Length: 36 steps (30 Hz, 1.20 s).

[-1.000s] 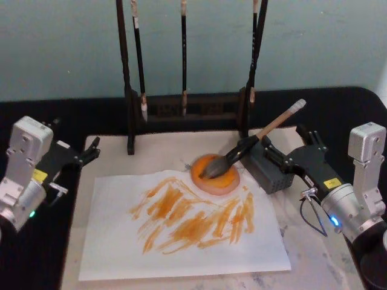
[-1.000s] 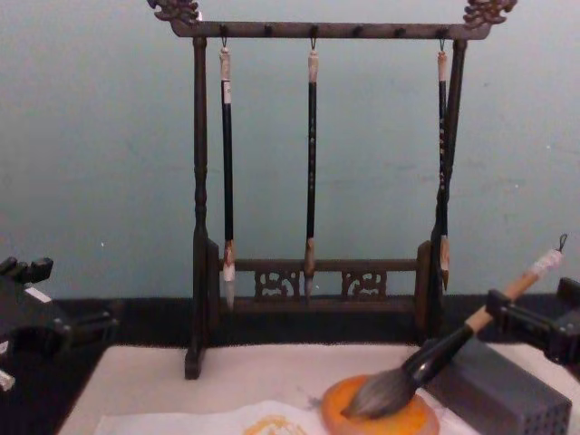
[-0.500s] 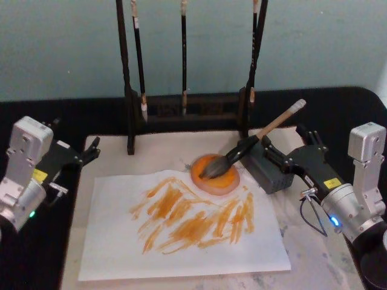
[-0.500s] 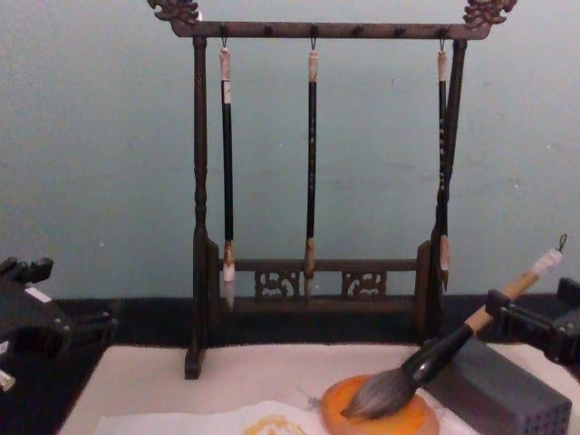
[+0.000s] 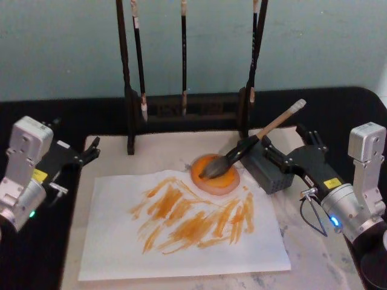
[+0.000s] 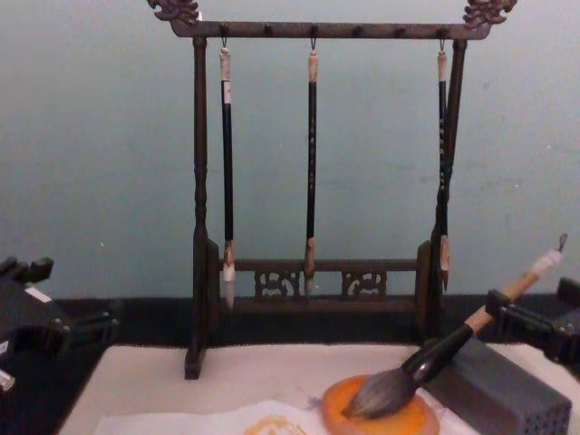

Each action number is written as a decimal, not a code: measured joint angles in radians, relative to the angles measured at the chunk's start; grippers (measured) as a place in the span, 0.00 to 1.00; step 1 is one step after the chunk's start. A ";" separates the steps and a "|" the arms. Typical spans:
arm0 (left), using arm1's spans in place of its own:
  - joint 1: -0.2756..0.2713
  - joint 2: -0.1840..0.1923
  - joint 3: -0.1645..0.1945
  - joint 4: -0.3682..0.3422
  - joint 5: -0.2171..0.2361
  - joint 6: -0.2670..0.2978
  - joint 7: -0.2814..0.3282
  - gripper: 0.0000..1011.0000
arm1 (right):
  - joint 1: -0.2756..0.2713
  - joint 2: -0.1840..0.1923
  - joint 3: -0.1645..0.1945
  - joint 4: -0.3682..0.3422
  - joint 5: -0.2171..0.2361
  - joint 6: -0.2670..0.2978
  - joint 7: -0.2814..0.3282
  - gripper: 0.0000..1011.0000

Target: Pick up the brush from the inkstone, write on the paper, then place the brush back to its original position.

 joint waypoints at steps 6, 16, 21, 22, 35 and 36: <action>0.000 0.000 0.000 0.000 0.000 0.000 0.000 0.99 | 0.000 0.000 0.000 0.000 0.000 0.000 0.000 0.99; 0.000 0.000 0.000 0.000 0.000 0.000 0.000 0.99 | 0.000 0.000 0.000 0.000 0.000 0.000 0.000 0.99; 0.000 0.000 0.000 0.000 0.000 0.000 0.000 0.99 | 0.000 0.000 0.000 0.000 0.000 0.000 0.000 0.99; 0.000 0.000 0.000 0.000 0.000 0.000 0.000 0.99 | 0.000 0.000 0.000 0.000 0.000 0.000 0.000 0.99; 0.000 0.000 0.000 0.000 0.000 0.000 0.000 0.99 | 0.000 0.000 0.000 0.000 0.000 0.000 0.000 0.99; 0.000 0.000 0.000 0.000 0.000 0.000 0.000 0.99 | 0.000 0.000 0.000 0.000 0.000 0.000 0.000 0.99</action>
